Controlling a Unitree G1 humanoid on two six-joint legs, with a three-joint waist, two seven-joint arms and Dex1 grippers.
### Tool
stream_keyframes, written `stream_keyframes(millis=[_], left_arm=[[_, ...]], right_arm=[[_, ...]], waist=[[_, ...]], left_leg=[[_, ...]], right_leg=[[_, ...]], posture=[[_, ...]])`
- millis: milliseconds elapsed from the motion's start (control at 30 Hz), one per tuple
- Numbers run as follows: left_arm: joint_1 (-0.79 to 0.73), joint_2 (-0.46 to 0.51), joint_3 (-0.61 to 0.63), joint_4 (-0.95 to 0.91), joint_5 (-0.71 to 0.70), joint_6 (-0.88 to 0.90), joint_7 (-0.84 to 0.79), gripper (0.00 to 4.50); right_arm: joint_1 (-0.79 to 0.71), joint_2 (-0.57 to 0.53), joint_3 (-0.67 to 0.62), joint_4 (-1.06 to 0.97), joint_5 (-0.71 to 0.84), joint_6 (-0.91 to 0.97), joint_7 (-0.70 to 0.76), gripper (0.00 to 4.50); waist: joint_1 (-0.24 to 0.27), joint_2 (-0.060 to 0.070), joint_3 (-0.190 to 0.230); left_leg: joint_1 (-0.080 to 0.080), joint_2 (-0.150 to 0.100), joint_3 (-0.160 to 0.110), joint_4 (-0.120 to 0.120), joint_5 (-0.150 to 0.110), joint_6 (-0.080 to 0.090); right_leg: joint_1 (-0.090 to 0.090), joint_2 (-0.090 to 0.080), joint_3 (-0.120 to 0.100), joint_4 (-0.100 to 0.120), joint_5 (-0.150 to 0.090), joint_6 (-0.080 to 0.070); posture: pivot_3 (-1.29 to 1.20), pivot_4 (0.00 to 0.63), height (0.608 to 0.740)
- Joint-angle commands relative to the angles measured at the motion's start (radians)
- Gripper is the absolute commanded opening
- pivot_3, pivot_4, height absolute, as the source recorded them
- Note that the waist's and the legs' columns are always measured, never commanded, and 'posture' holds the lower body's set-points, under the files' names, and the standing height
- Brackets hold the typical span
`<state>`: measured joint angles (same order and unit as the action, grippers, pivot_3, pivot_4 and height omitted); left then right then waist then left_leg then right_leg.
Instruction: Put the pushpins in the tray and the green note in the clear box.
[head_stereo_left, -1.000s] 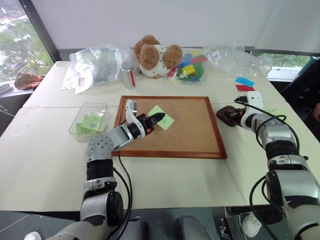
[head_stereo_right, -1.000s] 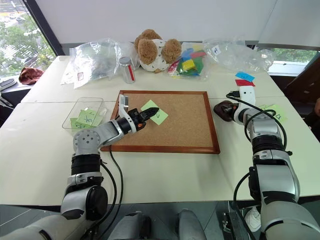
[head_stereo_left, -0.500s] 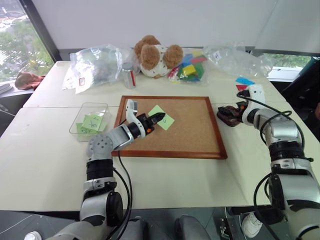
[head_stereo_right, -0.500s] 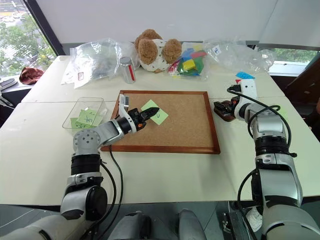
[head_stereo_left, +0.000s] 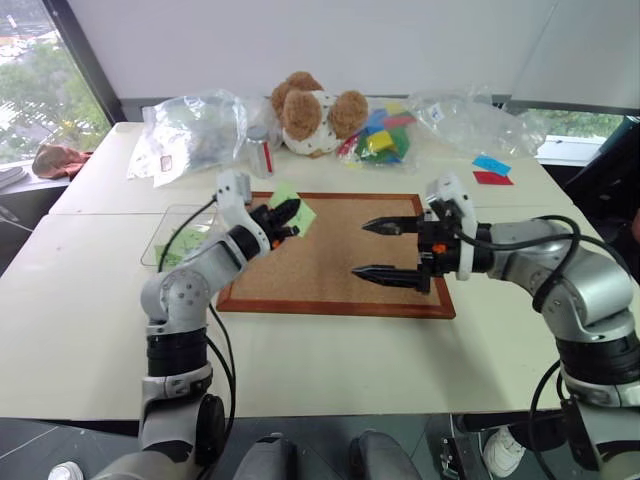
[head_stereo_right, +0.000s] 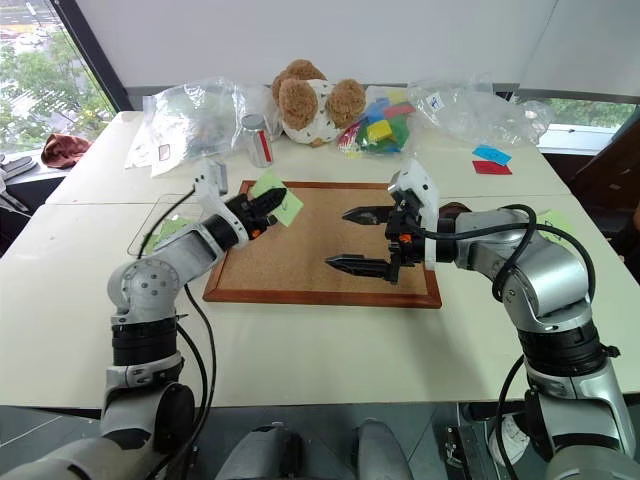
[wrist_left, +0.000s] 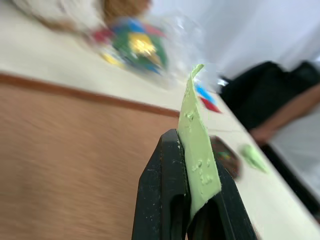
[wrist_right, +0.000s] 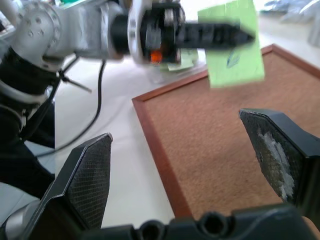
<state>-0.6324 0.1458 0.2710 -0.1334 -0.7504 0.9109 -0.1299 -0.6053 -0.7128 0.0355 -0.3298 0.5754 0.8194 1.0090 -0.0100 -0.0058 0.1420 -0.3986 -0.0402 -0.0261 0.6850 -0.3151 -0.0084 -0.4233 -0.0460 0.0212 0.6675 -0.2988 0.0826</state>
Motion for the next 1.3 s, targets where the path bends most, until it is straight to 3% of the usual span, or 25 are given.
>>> stream_keyframes(millis=[33, 200, 367, 500, 733, 867, 1033, 1300], left_arm=[[-0.032, 0.030, 0.055, -0.062, 0.010, -0.041, 0.057, 0.00], [-0.038, 0.182, 0.205, -0.052, 0.011, -0.037, 0.132, 0.00], [0.034, 0.339, 0.244, -0.017, 0.028, -0.017, 0.063, 0.00], [0.087, 0.428, 0.170, 0.052, 0.092, -0.037, -0.019, 0.00], [0.047, 0.482, 0.031, 0.247, 0.242, -0.072, -0.081, 0.00], [0.024, 0.507, 0.003, 0.300, 0.282, -0.066, -0.117, 1.78], [-0.001, 0.544, 0.013, 0.307, 0.292, -0.031, -0.156, 4.36], [-0.012, 0.631, 0.071, 0.167, 0.222, 0.091, -0.242, 4.44]], right_arm=[[-0.031, 0.003, 0.007, -0.014, 0.004, -0.019, -0.002, 4.44], [-0.034, 0.021, 0.033, 0.004, -0.016, -0.044, -0.015, 4.44], [-0.036, 0.026, 0.039, 0.007, -0.020, -0.056, -0.019, 4.44], [-0.042, 0.032, 0.047, 0.012, -0.026, -0.065, -0.024, 4.44], [-0.033, 0.035, 0.055, 0.006, -0.036, -0.074, -0.043, 4.44], [-0.018, 0.025, 0.047, -0.007, -0.038, -0.072, -0.053, 4.50], [-0.007, 0.017, 0.037, -0.010, -0.040, -0.073, -0.067, 4.50], [-0.012, 0.013, 0.045, 0.024, -0.058, -0.100, -0.058, 4.50]], waist=[[0.000, 0.000, 0.000], [-0.008, 0.000, 0.000], [0.000, 0.000, 0.000], [0.003, -0.001, 0.000], [-0.001, -0.001, 0.000], [-0.005, -0.001, 0.000], [-0.003, -0.001, 0.000], [-0.003, -0.001, 0.000]], left_leg=[[0.000, 0.000, 0.000, 0.000, 0.000, 0.000], [0.000, 0.000, 0.000, -0.001, 0.000, 0.000], [0.000, 0.000, 0.000, -0.001, 0.000, 0.000], [0.000, 0.000, 0.000, -0.001, 0.000, 0.000], [0.000, 0.000, 0.000, -0.001, 0.000, 0.000], [-0.001, 0.000, 0.000, -0.002, 0.000, 0.000], [-0.001, 0.000, 0.000, -0.001, 0.000, 0.000], [-0.002, 0.000, 0.000, -0.001, 0.000, 0.000]], right_leg=[[0.000, 0.000, 0.000, 0.000, 0.000, 0.000], [-0.001, 0.000, 0.000, 0.001, 0.000, 0.000], [-0.002, 0.000, 0.000, 0.001, 0.000, 0.000], [-0.001, 0.000, -0.001, 0.000, 0.000, 0.000], [-0.001, 0.000, -0.001, 0.000, 0.000, 0.000], [-0.002, 0.000, -0.001, 0.000, 0.000, 0.000], [-0.003, 0.000, 0.000, 0.000, 0.000, 0.000], [-0.003, -0.001, 0.000, 0.000, 0.000, 0.000]], posture=[[0.00, 0.150, 0.740], [0.00, 0.150, 0.740], [0.00, 0.150, 0.740], [0.00, 0.150, 0.740], [0.00, 0.150, 0.740], [0.00, 0.150, 0.740], [0.00, 0.150, 0.740], [0.00, 0.150, 0.740]])
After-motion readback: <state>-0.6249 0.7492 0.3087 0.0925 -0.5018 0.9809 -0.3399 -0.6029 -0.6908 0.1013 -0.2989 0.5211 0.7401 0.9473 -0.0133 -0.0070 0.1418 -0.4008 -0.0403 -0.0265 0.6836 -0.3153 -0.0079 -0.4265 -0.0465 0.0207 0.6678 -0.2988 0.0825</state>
